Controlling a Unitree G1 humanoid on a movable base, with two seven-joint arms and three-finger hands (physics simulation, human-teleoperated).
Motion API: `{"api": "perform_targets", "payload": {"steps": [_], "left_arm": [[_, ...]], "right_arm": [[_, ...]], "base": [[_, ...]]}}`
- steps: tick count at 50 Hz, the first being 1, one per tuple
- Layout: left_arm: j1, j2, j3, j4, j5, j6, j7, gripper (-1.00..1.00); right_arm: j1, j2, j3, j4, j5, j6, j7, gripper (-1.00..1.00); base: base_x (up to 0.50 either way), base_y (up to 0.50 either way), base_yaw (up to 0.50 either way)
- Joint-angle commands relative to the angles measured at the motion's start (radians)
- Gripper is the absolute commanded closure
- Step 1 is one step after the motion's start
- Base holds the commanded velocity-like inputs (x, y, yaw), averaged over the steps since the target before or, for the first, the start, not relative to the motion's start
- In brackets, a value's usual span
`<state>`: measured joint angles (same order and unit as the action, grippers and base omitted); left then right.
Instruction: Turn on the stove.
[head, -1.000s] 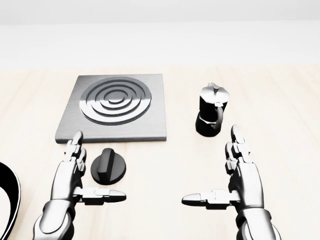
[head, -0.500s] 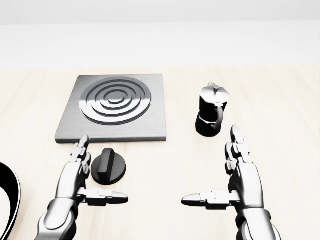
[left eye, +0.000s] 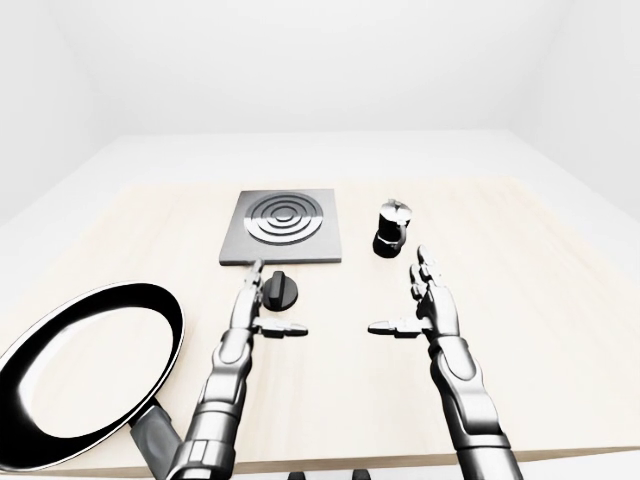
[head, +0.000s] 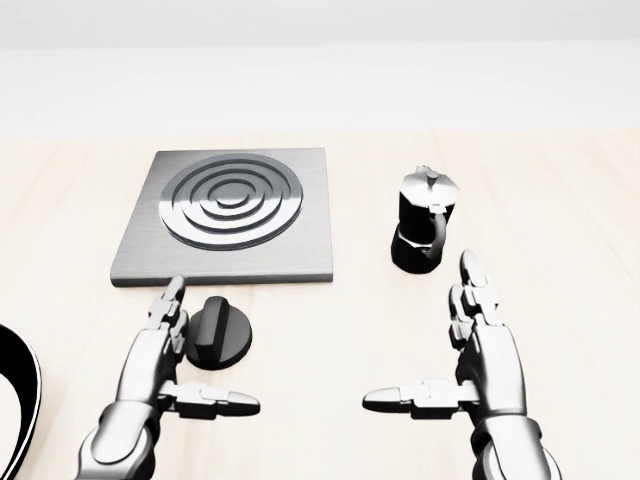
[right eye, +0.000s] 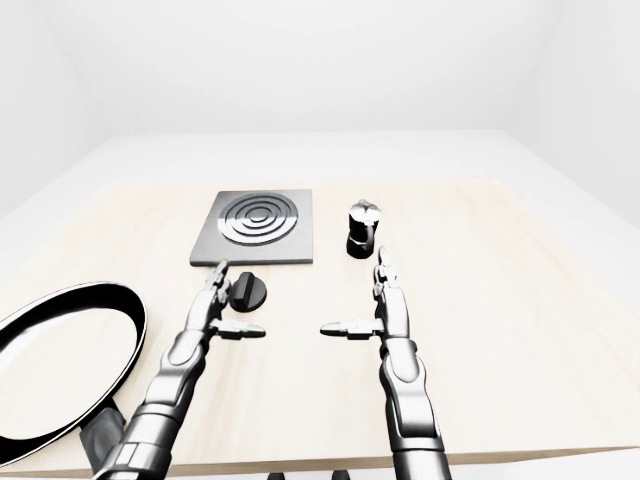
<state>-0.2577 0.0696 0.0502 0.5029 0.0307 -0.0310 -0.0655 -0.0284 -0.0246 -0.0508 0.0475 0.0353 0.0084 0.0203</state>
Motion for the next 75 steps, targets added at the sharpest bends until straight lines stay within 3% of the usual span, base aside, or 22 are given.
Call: {"api": "perform_targets", "payload": {"steps": [1, 14, 39, 40, 41, 48, 50, 53, 57, 65, 68, 72, 75], "left_arm": [[0.047, -0.011, -0.024, -0.064, 0.048, -0.001, -0.024, -1.0], [0.053, -0.018, -0.026, -0.067, 0.069, -0.011, -0.036, -1.0], [0.132, -0.033, -0.058, -0.213, 0.096, 0.018, -0.108, -1.0], [0.133, -0.034, -0.058, -0.214, 0.097, 0.018, -0.109, -1.0], [0.139, -0.034, -0.062, -0.224, 0.101, 0.015, -0.116, -1.0], [0.175, -0.04, -0.079, -0.287, 0.106, 0.006, -0.171, -1.0], [0.177, -0.041, -0.081, -0.281, 0.108, -0.007, -0.179, -1.0], [0.191, -0.042, -0.087, -0.314, 0.102, 0.0, -0.205, -1.0], [0.208, -0.043, -0.097, -0.329, 0.102, -0.024, -0.232, -1.0], [0.242, -0.047, -0.113, -0.385, 0.097, -0.041, -0.276, -1.0], [0.25, -0.047, -0.116, -0.405, 0.096, -0.034, -0.283, -1.0], [0.254, -0.048, -0.11, -0.417, 0.092, -0.053, -0.277, -1.0], [0.265, -0.053, -0.074, -0.535, 0.073, -0.056, -0.206, -1.0]], "right_arm": [[0.0, 0.0, 0.002, -0.025, -0.002, 0.028, 0.002, -1.0], [0.0, 0.001, 0.001, -0.025, -0.003, 0.028, 0.003, -1.0], [0.0, 0.001, 0.001, -0.026, -0.003, 0.029, 0.003, -1.0], [-0.002, 0.001, 0.0, 0.021, -0.005, -0.008, 0.006, -1.0], [-0.003, 0.001, -0.001, 0.032, -0.003, -0.018, 0.007, -1.0], [-0.008, -0.001, -0.001, 0.031, 0.0, -0.006, 0.005, -1.0], [-0.01, -0.001, -0.002, 0.036, 0.001, -0.008, 0.005, -1.0], [-0.01, -0.001, -0.001, 0.031, 0.002, -0.002, 0.004, -1.0], [-0.008, -0.001, -0.001, 0.03, 0.001, -0.004, 0.004, -1.0], [-0.007, -0.001, 0.0, 0.032, 0.0, -0.008, 0.007, -1.0], [-0.005, -0.001, 0.0, 0.029, -0.001, -0.007, 0.009, -1.0], [-0.003, -0.002, 0.001, 0.027, -0.002, -0.007, 0.011, -1.0], [-0.002, -0.001, 0.002, 0.025, -0.004, -0.005, 0.012, -1.0]], "base": [[0.0, 0.0, 0.0], [0.0, 0.0, 0.0], [0.0, 0.0, 0.0], [0.0, 0.0, 0.0], [0.0, 0.0, 0.0], [0.0, 0.0, 0.0], [0.0, 0.0, 0.0], [0.0, 0.0, 0.0], [0.0, 0.0, 0.0], [0.0, 0.0, 0.0], [0.0, 0.0, 0.0], [0.0, 0.0, 0.0], [0.0, 0.0, 0.0]]}}
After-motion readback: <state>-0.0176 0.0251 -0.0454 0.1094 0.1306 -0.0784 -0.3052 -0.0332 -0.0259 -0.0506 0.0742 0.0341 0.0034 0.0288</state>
